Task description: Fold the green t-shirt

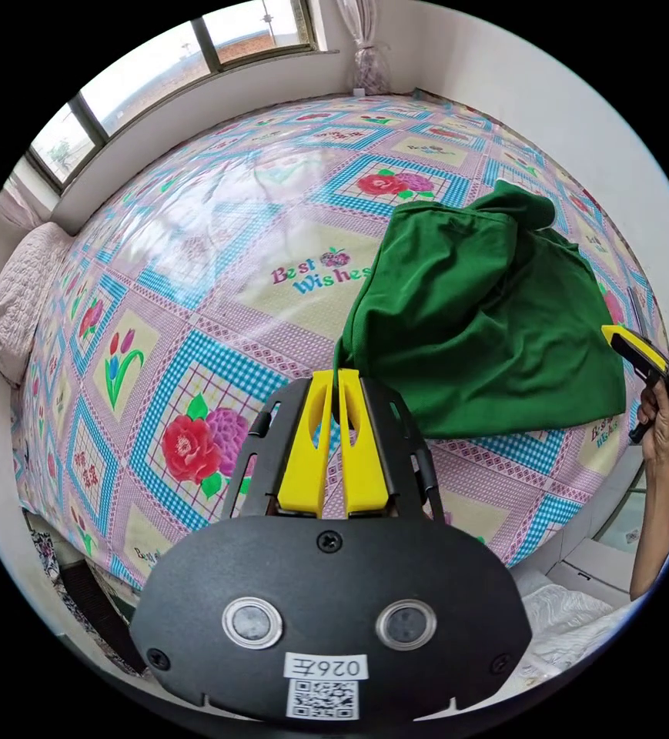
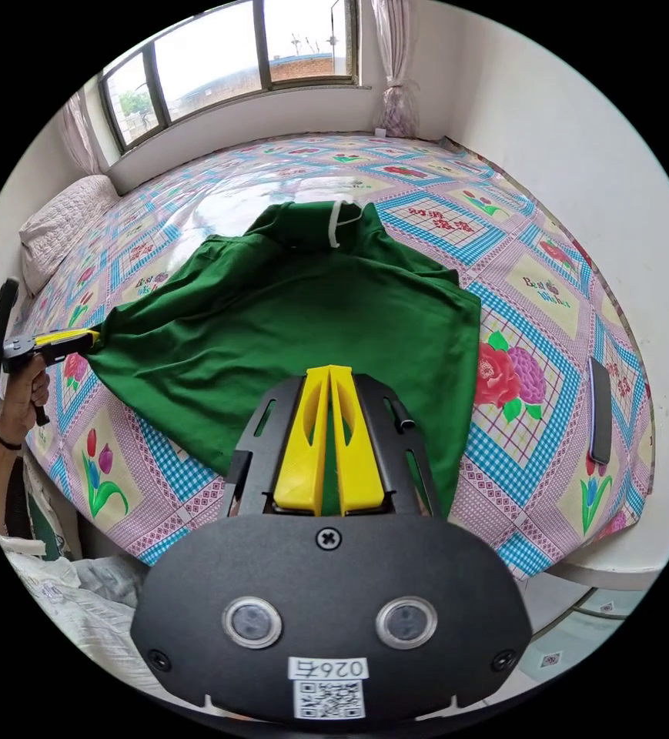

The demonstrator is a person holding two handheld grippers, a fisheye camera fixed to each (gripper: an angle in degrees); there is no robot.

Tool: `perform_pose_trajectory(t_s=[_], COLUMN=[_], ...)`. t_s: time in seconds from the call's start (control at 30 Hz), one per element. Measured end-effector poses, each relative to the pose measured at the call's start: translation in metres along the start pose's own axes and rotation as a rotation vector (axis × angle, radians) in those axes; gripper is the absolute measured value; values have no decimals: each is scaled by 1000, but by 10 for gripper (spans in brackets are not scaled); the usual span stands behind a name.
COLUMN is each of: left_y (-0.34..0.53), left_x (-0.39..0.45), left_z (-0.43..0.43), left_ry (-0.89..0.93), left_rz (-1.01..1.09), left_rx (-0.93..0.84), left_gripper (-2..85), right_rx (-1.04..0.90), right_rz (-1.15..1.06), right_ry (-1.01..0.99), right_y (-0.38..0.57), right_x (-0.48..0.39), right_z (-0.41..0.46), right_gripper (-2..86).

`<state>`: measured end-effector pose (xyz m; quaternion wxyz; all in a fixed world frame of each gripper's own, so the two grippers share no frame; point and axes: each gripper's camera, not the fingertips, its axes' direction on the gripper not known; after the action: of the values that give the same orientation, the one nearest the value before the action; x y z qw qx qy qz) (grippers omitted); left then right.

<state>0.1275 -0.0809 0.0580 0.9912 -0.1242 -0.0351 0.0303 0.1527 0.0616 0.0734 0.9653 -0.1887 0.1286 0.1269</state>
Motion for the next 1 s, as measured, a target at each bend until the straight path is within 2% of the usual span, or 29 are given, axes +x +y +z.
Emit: perform_pose_trajectory(t_s=[0.27,0.4,0.57,0.73,0.87,1.0], left_y=[64,92,113,66,2,-47], left_x=[-77,-109,-157,-153,-144,-134], left_z=[24,30,18,-1,-1,12], left_ry=[-69,-37,-27,-83,0,50], left_rz=[-44,-78,-153,7,139,277], left_rx=[-108,-114,-52,121,221,245], left_gripper=[-2,10,96,80,87,117], right_rx=[-16,-16,34,91,137,163], right_rz=[-53,-73,-79,-111,-120,-128], right_ry=[-54,-53,-34,11,-43,-46], right_y=[-24,-33,-47,-72,-98,-113], right_x=[-48,-63,-71,-70,-58,-49], right_z=[30,39,43,46,46,48], right_gripper=[-14,-14,-14,-8,15,23])
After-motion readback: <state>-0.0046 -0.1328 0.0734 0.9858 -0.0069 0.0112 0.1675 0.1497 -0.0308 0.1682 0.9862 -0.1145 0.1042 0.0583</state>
